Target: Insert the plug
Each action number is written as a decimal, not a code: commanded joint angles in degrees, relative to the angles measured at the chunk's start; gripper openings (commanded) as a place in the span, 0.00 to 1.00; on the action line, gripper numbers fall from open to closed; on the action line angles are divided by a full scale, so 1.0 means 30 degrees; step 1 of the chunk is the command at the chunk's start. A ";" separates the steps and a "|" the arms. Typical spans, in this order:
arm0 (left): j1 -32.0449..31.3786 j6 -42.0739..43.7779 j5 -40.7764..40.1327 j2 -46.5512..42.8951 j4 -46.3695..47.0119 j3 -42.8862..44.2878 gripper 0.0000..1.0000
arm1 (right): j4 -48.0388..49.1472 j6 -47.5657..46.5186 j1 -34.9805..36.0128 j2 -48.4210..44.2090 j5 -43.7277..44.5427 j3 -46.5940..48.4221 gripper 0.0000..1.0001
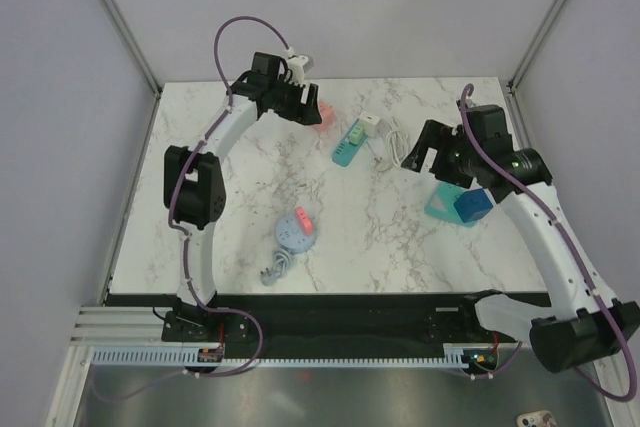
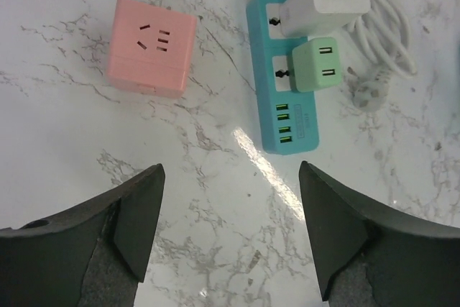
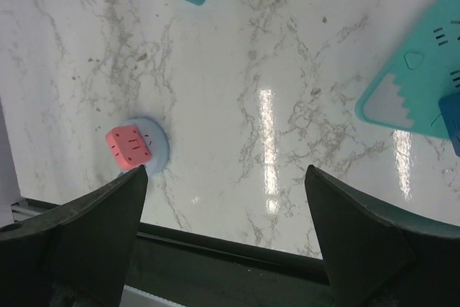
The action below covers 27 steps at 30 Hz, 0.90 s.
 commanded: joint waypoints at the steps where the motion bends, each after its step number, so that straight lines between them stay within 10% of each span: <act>1: 0.0258 0.3084 0.1102 0.2250 -0.1488 0.3148 0.83 | 0.1251 -0.0920 -0.0014 -0.1806 -0.0861 0.0689 0.98; 12: 0.0084 0.3084 -0.4074 0.6506 -0.0818 0.6990 0.86 | 0.1752 -0.1126 -0.0014 -0.1867 -0.1131 0.1363 0.98; 27: -0.0971 0.6482 -0.3964 0.8089 0.3250 0.7227 1.00 | 0.2514 -0.0861 -0.0044 -0.0285 -0.0690 0.0983 0.98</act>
